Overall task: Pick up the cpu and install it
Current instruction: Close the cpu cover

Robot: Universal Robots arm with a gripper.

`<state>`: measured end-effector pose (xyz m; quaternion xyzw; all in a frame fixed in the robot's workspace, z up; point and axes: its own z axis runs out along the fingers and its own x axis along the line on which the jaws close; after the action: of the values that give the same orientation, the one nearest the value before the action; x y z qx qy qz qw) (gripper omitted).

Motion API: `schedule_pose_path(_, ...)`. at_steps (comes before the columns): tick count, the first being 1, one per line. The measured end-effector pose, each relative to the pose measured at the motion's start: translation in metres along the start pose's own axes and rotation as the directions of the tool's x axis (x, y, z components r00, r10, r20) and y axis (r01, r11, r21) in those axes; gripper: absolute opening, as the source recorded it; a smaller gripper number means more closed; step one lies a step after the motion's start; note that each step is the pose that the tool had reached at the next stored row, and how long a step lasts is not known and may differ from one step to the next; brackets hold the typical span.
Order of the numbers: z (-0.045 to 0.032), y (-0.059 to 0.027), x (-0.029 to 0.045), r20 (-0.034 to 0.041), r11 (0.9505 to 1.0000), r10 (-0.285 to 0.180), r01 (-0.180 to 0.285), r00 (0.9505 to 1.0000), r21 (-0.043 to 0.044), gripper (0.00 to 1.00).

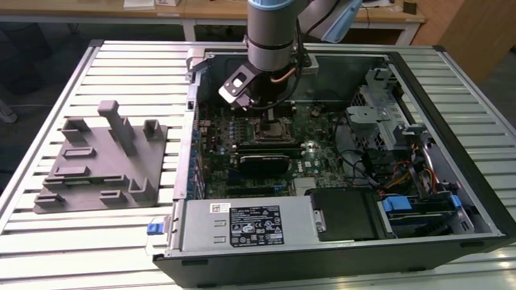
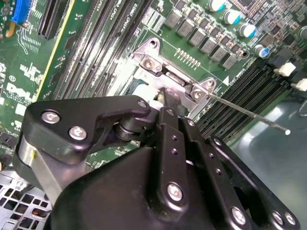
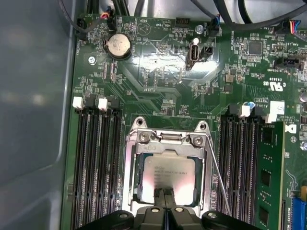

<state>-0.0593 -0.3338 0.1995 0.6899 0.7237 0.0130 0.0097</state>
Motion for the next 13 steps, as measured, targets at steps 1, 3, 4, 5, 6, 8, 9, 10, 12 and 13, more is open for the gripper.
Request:
schedule_pose_path(1, 0.0000, 0.0005, 0.0000, -0.0004, 1.0000, 0.000, 0.000, 1.0000, -0.0001, 0.11)
schedule_pose_path(3, -0.0008, 0.0009, 0.0000, -0.0004, 1.0000, 0.000, 0.000, 1.0000, 0.0000, 0.11)
schedule_pose_path(4, -0.0018, 0.0009, 0.0000, -0.0005, 1.0000, 0.000, 0.000, 1.0000, 0.0000, 0.11)
schedule_pose_path(5, -0.0030, 0.0010, 0.0000, -0.0005, 1.0000, 0.000, 0.000, 1.0000, -0.0001, 0.11)
schedule_pose_path(6, -0.0047, 0.0011, 0.0000, -0.0005, 1.0000, 0.000, 0.000, 1.0000, 0.0000, 0.11)
schedule_pose_path(8, -0.0088, 0.0012, 0.0000, -0.0005, 1.0000, 0.000, 0.000, 1.0000, -0.0001, 0.11)
schedule_pose_path(9, -0.0109, 0.0013, 0.0000, -0.0005, 1.0000, 0.000, 0.000, 1.0000, -0.0001, 0.11)
schedule_pose_path(10, -0.0129, 0.0013, 0.0000, -0.0005, 1.0000, 0.000, 0.000, 1.0000, 0.0000, 0.11)
schedule_pose_path(12, -0.0161, 0.0014, 0.0000, -0.0004, 1.0000, 0.000, 0.000, 1.0000, 0.0000, 0.11)
schedule_pose_path(13, -0.0166, 0.0015, 0.0000, -0.0005, 1.0000, 0.000, 0.000, 1.0000, -0.0001, 0.11)
